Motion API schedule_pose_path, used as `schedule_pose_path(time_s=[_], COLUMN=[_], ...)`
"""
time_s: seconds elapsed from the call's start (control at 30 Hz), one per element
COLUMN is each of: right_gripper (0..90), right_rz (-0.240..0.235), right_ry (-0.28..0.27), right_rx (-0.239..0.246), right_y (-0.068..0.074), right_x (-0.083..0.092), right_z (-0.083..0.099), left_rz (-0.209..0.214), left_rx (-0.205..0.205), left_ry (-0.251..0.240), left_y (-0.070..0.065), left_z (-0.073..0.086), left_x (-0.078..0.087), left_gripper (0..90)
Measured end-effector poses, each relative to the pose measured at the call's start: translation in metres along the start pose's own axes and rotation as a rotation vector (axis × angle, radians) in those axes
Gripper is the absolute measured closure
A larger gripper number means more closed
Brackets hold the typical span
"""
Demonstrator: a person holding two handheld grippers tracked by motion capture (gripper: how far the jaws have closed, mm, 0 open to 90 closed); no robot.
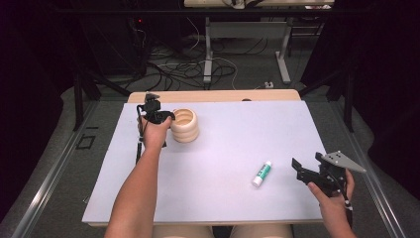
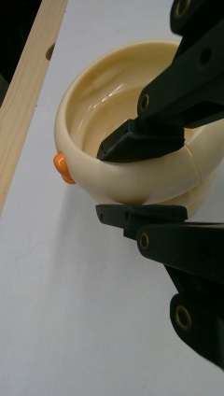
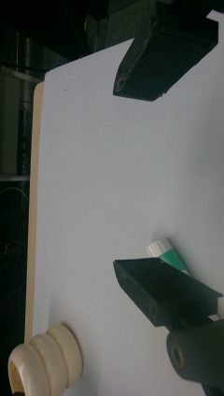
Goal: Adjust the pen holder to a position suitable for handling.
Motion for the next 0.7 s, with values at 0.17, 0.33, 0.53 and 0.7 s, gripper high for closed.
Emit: schedule_pose_path(time_s=[0.17, 0.33, 0.53, 0.7], right_gripper=[12.9, 13.1, 13.1, 13.2], right_rz=[0.002, 0.001, 0.001, 0.001], right_ry=[0.003, 0.007, 0.007, 0.01], right_rx=[0.003, 0.002, 0.001, 0.0], right_y=[-0.0004, -0.0002, -0.0004, -0.0003], right_x=[-0.0003, 0.0003, 0.0, -0.0001], right_z=[0.0003, 0.0001, 0.0003, 0.0005], left_rz=[-0.009, -0.018, -0.02, -0.017], left_rx=[-0.003, -0.004, -0.005, -0.004], left_ry=[0.0, -0.004, 0.0, 0.01], left_y=[-0.0002, -0.0002, 0.0003, -0.0006], left_z=[0.0004, 0.0001, 0.0002, 0.0009], left_x=[0.0004, 0.0005, 0.0013, 0.002], left_gripper=[69.7, 70.0, 70.3, 70.5])
Point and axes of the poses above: each handheld gripper's, and its own axes: x roughly backward along the jaws, z roughly out of its underside, y roughly to its left, the point moved 7 cm from there along -x, roughly forward along the jaws, and after that the axes turned 7 degrees about x, right-handed, at the moved point
